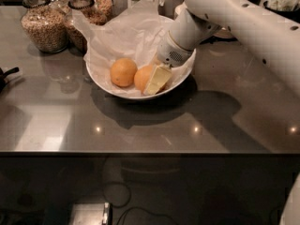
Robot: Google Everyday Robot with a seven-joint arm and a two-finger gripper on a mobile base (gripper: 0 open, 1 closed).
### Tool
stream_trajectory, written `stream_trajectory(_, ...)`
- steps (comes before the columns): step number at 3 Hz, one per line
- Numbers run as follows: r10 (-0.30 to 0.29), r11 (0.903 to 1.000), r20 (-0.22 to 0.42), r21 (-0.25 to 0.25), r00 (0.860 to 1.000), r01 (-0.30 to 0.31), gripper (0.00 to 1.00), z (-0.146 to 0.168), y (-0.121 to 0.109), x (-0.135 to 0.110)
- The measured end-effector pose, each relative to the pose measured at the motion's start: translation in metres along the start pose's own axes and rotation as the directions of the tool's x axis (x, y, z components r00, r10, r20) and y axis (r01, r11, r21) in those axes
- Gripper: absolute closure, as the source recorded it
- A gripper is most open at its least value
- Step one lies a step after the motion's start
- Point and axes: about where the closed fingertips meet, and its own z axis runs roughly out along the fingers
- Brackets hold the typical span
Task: Pick orange from white bowl
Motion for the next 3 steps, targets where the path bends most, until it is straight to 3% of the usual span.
stream_trajectory(1, -0.02, 0.9968, -0.005, 0.078, 1.0, 0.021, 0.63, -0.013, -0.001, -0.003)
stream_trajectory(2, -0.063, 0.9829, 0.08, 0.177, 0.995, 0.048, 0.87, -0.034, 0.013, -0.015)
stream_trajectory(3, -0.111, 0.9659, 0.247, 0.255, 0.963, 0.046, 1.0, -0.052, 0.015, -0.034)
